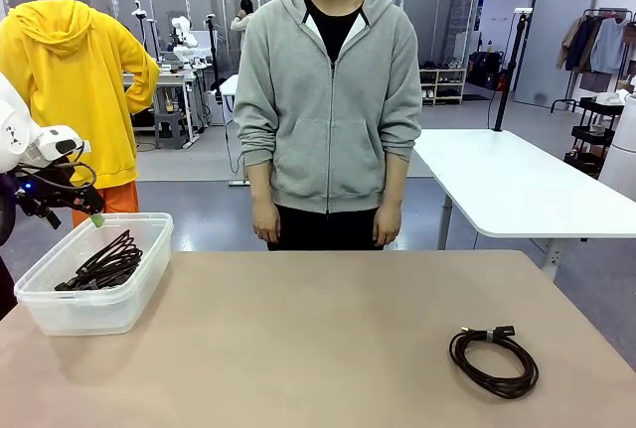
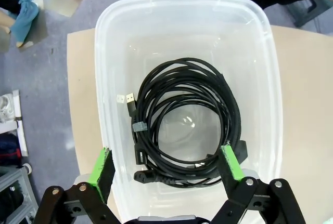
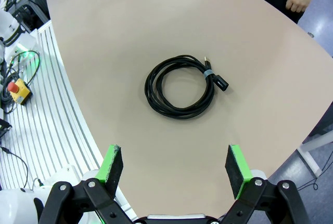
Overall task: Organize and store the cables.
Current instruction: Place the USB Extension Cable into the Organizing box.
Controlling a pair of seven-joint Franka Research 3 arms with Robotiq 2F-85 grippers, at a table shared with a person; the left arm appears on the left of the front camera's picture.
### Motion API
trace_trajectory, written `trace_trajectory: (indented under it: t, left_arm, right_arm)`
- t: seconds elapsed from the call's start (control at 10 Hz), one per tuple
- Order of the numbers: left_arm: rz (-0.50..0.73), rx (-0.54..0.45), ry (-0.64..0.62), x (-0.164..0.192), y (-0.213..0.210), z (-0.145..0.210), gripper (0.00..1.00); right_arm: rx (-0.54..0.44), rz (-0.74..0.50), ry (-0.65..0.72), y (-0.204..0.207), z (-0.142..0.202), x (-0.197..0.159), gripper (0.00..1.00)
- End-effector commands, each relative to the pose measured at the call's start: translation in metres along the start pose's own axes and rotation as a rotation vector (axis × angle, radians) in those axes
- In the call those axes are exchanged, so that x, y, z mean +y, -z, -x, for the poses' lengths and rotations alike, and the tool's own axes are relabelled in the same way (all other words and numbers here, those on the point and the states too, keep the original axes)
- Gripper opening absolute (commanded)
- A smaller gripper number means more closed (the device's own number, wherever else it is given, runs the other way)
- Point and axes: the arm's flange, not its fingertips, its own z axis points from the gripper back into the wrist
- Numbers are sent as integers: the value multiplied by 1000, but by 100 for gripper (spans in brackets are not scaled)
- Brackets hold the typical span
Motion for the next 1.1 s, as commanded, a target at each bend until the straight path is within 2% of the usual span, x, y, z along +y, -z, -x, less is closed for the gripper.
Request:
trace_trajectory:
  t: [0.0, 1.0]
  left_arm:
    - [-15, 0, 5, 5, 0, 0, 100]
    - [-15, 0, 5, 5, 0, 0, 100]
  right_arm:
    - [-19, -1, -17, 0, 1, 0, 100]
    - [-19, -1, -17, 0, 1, 0, 100]
